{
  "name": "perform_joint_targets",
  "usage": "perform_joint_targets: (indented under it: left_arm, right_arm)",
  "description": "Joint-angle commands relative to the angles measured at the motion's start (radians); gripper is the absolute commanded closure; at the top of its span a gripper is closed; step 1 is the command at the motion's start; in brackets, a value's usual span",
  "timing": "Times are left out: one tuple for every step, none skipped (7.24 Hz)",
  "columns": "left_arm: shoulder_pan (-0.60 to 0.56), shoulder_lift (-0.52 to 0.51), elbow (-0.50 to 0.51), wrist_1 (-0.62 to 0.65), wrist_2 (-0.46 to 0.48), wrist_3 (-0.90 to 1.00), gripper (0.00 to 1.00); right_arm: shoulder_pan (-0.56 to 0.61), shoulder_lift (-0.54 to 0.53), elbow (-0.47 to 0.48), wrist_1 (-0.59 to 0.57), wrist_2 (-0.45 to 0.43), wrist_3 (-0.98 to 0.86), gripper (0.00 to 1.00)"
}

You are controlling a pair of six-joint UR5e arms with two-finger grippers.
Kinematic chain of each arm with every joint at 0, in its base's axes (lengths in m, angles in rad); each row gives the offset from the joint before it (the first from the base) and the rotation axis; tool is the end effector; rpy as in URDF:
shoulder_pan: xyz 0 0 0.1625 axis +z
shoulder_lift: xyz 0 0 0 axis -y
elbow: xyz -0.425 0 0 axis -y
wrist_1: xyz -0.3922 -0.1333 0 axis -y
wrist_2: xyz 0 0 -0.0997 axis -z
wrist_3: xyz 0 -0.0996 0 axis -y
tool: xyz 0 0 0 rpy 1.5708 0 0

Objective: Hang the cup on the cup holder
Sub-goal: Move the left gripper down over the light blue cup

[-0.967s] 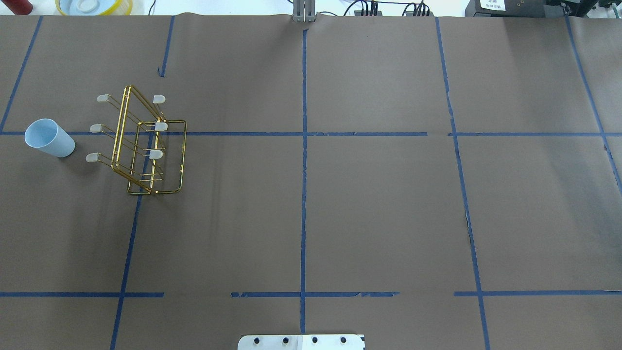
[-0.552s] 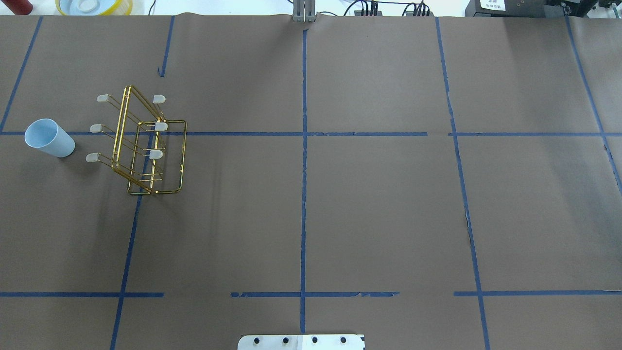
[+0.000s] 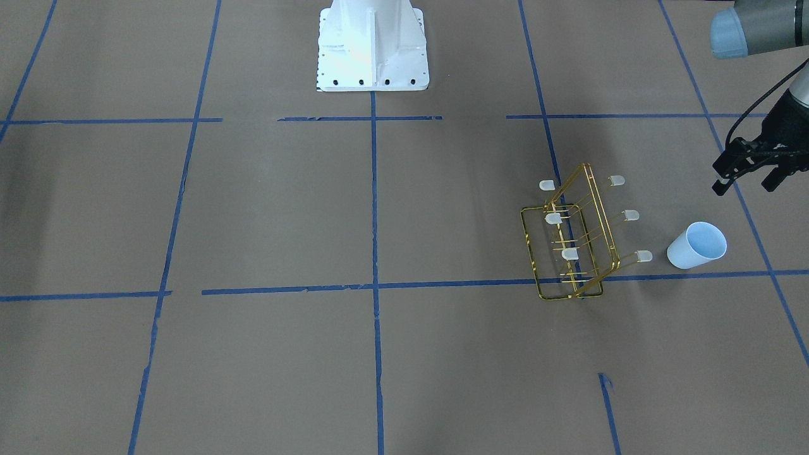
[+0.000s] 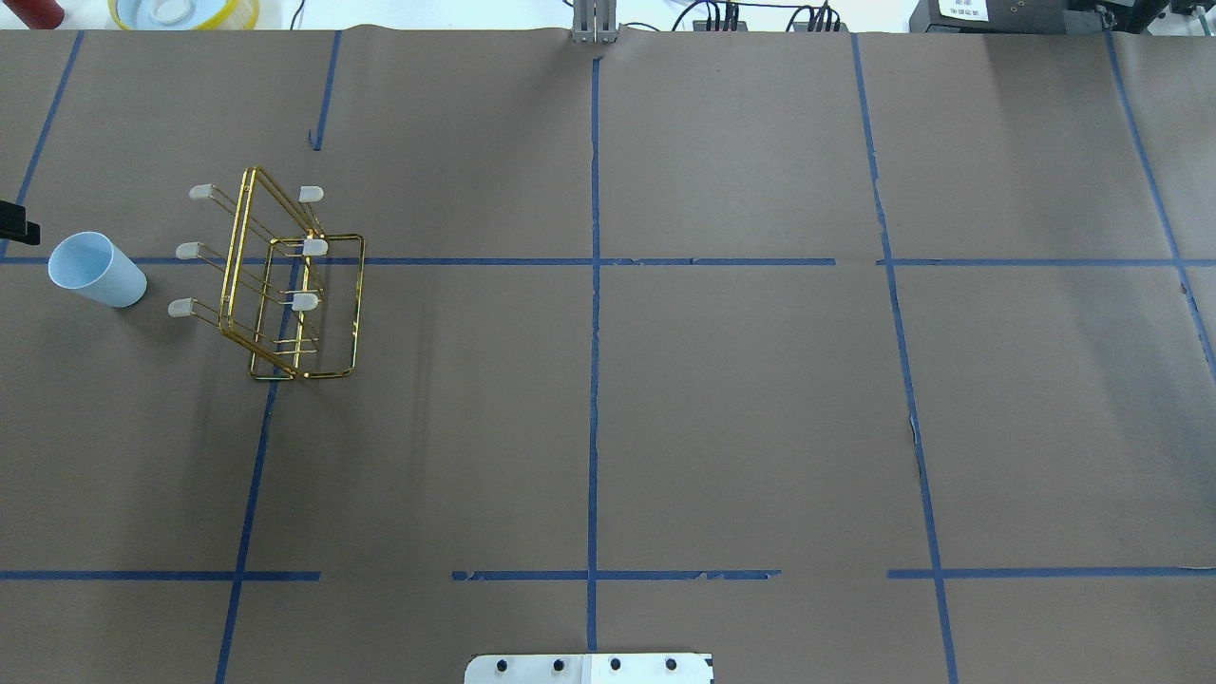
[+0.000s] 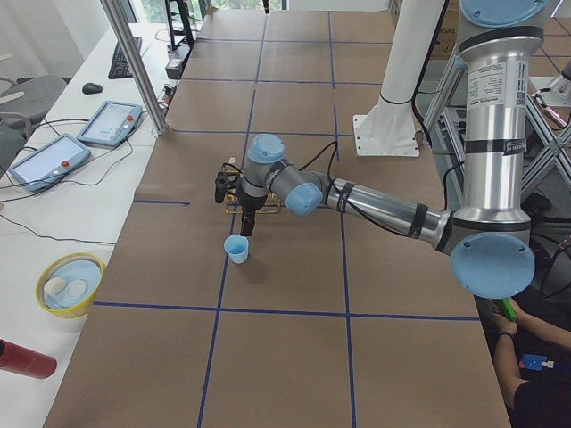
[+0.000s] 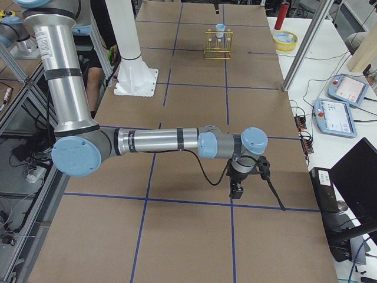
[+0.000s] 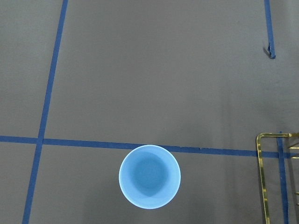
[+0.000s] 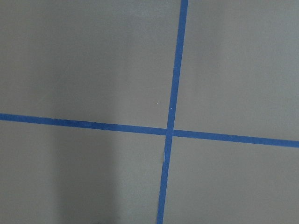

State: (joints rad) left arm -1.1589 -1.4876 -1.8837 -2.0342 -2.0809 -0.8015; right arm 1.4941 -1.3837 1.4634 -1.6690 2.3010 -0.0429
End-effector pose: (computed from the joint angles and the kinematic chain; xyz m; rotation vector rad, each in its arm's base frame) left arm 0.1141 -0.4727 0.4999 0.2779 0.7886 -0.1900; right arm 0.0231 -0.5718 0.6249 -0.0300 -0.7301 -0.1075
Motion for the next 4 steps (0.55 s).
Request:
perform_joint_targets:
  left_arm:
    - [0.106,0.081,0.005,-0.169,0.153,-0.156,0.0]
    - [0.166,0.084,0.018,-0.211,0.216,-0.244,0.0]
    - [0.223,0.102,0.021,-0.26,0.31,-0.321,0.0]
    - [0.261,0.113,0.023,-0.291,0.368,-0.385,0.0]
  right_arm:
    - [0.0,0.0,0.0,0.0,0.0,0.0,0.0]
    - [0.0,0.0,0.0,0.0,0.0,0.0,0.0]
    - [0.0,0.0,0.0,0.0,0.0,0.0,0.0]
    - [0.0,0.0,0.0,0.0,0.0,0.0,0.0]
